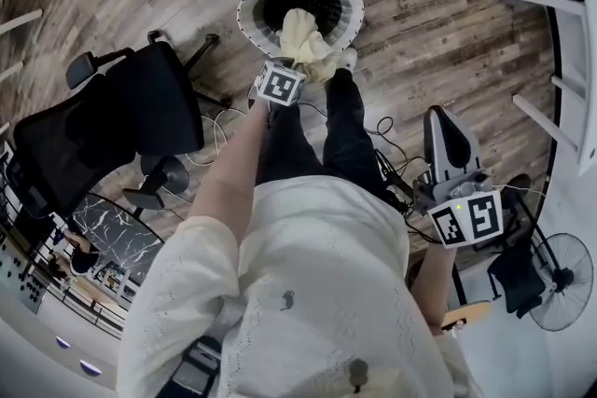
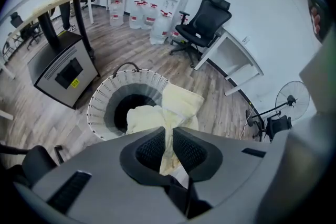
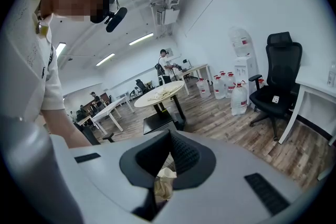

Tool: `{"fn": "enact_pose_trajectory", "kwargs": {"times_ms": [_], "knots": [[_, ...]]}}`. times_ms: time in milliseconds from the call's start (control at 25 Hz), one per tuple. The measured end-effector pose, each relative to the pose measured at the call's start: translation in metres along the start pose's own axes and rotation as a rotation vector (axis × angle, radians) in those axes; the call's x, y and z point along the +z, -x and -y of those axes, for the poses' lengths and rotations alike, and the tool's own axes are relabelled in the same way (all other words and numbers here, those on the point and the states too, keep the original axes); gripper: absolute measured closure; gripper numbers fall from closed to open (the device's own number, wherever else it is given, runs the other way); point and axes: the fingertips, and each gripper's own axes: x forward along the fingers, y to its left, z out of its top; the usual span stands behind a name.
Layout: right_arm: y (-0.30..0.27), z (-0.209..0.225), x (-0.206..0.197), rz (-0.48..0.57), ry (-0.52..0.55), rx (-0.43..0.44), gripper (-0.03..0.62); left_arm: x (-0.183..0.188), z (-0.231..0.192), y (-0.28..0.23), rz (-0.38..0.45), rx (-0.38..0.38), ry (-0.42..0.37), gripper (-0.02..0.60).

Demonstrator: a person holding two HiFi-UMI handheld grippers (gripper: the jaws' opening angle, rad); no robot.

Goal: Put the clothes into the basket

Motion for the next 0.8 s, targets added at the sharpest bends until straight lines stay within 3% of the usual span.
{"fn": "enact_pose_trajectory", "kwargs": {"times_ms": [480, 800], "knots": [[-0.004, -0.006, -0.016, -0.038, -0.004, 0.001, 0.583, -0.004, -0.016, -0.018, -0.029, -0.013, 0.133, 0.526], [-0.007, -0.003, -0.034, -0.071, -0.026, 0.001, 0.585, 0.02, -0.022, -0.049, 0.0, -0.01, 0.066, 0.526]]}}
